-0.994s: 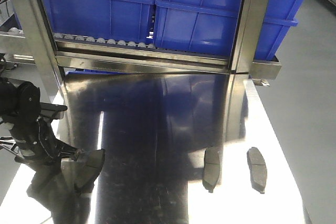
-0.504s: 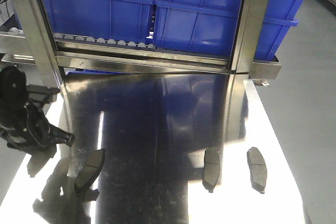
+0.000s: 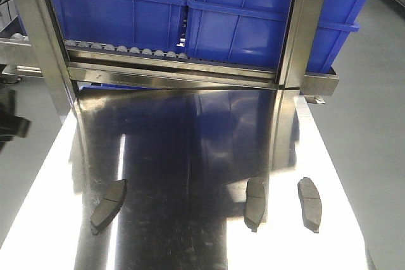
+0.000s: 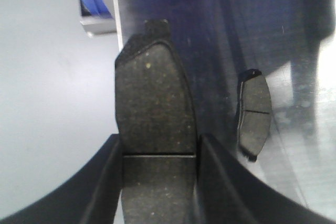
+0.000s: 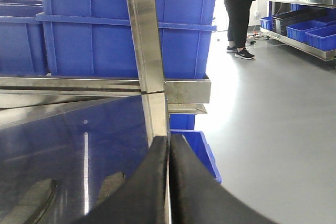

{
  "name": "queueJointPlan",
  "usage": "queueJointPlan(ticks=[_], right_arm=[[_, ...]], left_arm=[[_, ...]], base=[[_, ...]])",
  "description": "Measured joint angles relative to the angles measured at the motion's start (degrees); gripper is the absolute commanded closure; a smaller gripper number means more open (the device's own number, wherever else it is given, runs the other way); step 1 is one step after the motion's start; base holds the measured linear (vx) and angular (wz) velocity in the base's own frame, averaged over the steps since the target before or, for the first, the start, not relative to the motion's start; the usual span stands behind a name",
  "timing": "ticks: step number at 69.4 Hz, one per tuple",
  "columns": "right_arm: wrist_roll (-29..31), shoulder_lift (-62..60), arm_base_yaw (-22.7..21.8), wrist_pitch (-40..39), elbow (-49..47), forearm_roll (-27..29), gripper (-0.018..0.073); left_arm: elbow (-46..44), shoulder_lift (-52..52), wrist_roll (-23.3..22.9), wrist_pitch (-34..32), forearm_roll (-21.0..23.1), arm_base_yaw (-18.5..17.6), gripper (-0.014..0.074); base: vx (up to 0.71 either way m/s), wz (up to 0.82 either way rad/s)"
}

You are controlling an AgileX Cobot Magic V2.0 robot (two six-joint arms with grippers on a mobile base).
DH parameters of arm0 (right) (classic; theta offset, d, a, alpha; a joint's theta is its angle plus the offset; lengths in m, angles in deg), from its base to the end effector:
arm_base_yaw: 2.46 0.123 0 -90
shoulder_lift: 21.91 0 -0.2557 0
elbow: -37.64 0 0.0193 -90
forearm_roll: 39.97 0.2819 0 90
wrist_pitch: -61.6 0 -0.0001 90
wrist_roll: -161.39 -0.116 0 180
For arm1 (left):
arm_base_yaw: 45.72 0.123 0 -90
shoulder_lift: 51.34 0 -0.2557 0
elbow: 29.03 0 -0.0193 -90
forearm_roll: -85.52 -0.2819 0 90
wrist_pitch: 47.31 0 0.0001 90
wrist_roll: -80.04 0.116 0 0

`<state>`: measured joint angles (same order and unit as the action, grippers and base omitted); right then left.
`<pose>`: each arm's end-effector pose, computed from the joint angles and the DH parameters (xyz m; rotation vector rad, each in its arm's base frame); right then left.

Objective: Move and align brake pads A on conveyor

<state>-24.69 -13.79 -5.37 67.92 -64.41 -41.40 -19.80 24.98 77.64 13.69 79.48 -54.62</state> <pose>0.1425 -0.0076 0.1928 0.1085 1.6089 0.0214 0.2811 -0.0332 0.3163 0.1744 2.5442 0.0612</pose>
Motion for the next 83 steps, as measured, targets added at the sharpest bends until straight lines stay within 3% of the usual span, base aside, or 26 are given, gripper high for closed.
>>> queueJointPlan(ticks=[46, 83], right_arm=[[0.0, 0.0, 0.0, 0.0, 0.0, 0.0, 0.0571], [0.0, 0.0, 0.0, 0.0, 0.0, 0.0, 0.0571]], left_arm=[[17.5, -35.8, -2.4, -0.4, -2.1, 0.0, 0.0603], [18.3, -40.4, -2.4, 0.0, -2.1, 0.0, 0.0602]], base=[[0.0, 0.0], [0.0, 0.0]])
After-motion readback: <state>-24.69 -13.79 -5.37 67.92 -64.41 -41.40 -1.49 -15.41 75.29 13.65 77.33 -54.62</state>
